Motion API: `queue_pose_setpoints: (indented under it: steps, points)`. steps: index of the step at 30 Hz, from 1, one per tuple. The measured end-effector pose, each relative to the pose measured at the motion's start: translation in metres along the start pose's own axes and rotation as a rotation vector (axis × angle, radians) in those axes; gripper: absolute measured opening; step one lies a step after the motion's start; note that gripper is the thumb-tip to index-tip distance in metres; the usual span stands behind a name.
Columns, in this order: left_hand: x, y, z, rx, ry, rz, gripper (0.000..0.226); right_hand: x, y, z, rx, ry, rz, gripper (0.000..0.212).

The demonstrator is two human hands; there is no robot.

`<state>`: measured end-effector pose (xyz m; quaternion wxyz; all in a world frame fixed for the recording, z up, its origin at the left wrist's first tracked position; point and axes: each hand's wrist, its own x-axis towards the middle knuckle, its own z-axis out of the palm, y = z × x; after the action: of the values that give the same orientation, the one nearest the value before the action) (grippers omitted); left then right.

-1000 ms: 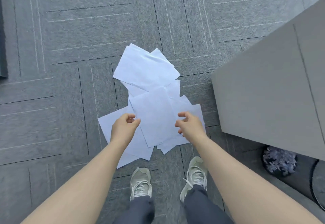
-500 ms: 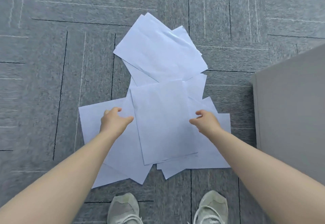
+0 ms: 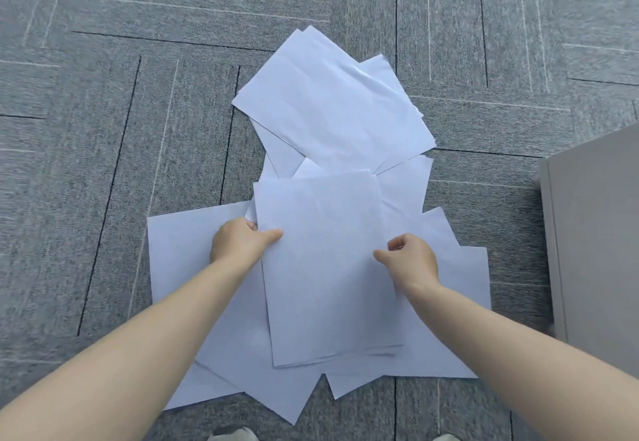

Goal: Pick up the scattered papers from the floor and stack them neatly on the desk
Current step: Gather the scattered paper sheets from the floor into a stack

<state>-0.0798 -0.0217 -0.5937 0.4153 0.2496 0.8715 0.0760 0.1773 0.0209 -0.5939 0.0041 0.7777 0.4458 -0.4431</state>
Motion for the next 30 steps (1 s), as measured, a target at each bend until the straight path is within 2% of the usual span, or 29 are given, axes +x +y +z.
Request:
queue_pose_setpoints:
  steps: [2, 8, 10, 12, 16, 19, 24, 30]
  points:
    - [-0.002, -0.002, 0.000, -0.003, -0.002, 0.006, 0.052, -0.005, 0.001, 0.009, -0.027, -0.049, -0.032, 0.011]
    - [-0.006, -0.014, -0.003, -0.154, 0.035, 0.054, 0.040, -0.023, -0.005, 0.019, -0.200, -0.304, -0.130, 0.020]
    - [-0.003, -0.020, -0.005, -0.262, -0.016, 0.064, 0.027, -0.010, -0.020, 0.006, -0.242, -0.212, -0.177, 0.027]
    - [-0.001, -0.023, -0.010, -0.375, -0.047, 0.093, 0.018, 0.014, -0.041, -0.012, -0.275, -0.019, -0.252, 0.022]
    - [0.004, -0.027, -0.027, -0.552, -0.068, 0.111, 0.022, 0.064, -0.087, -0.038, -0.298, 0.186, -0.385, 0.044]
    - [0.009, -0.034, -0.041, -0.671, -0.067, 0.093, 0.024, 0.092, -0.118, -0.044, -0.371, 0.246, -0.402, 0.061]
    - [0.020, -0.041, -0.044, -0.816, -0.024, 0.030, 0.025, 0.121, -0.148, -0.051, -0.419, 0.272, -0.261, 0.096]
    - [0.026, -0.041, -0.041, -0.895, -0.040, -0.010, 0.022, 0.136, -0.160, -0.056, -0.462, 0.318, -0.161, 0.112]
